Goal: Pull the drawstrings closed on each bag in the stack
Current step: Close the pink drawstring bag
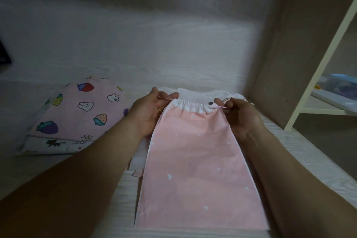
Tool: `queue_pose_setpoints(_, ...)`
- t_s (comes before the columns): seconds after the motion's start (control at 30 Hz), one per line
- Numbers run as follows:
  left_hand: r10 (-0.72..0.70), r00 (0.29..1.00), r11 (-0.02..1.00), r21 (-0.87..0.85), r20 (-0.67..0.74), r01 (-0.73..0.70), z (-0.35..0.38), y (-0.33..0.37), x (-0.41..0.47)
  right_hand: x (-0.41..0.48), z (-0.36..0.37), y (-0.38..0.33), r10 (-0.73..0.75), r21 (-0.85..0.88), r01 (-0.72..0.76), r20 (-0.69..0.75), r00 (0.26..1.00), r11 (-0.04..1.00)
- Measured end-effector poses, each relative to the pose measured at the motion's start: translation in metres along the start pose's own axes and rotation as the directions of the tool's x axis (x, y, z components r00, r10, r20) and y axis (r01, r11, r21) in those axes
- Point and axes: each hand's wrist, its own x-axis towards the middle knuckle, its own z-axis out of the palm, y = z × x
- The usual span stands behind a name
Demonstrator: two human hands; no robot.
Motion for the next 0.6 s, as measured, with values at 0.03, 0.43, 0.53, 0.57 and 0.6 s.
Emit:
queue_pose_setpoints(0.03, 0.0, 1.0, 0.999, -0.042, -0.002, 0.0, 0.0, -0.001, 0.0, -0.001, 0.002, 0.0, -0.009, 0.048, 0.01, -0.014, 1.0, 0.999)
queue_pose_setpoints(0.43, 0.009, 0.997, 0.952, -0.303, -0.082, -0.033, -0.002, 0.0, 0.009, 0.0, -0.002, -0.007, -0.073, 0.13, 0.098, -0.184, 0.98, 0.987)
queue_pose_setpoints(0.53, 0.011, 0.993, 0.964, -0.261, -0.117, -0.042, -0.001, -0.001, 0.01, -0.001, -0.002, -0.009, -0.096, 0.101, 0.118, -0.206, 0.974, 0.988)
queue_pose_setpoints(0.57, 0.02, 0.992, 0.969, -0.242, -0.128, -0.051, 0.0, -0.001, 0.009, -0.002, -0.001, -0.008, -0.104, 0.092, 0.126, -0.214, 0.971, 0.988)
queue_pose_setpoints(0.6, 0.035, 0.99, 0.976, -0.21, -0.134, -0.063, 0.001, -0.001, 0.008, -0.002, 0.0, -0.007, -0.118, 0.084, 0.139, -0.215, 0.97, 0.987)
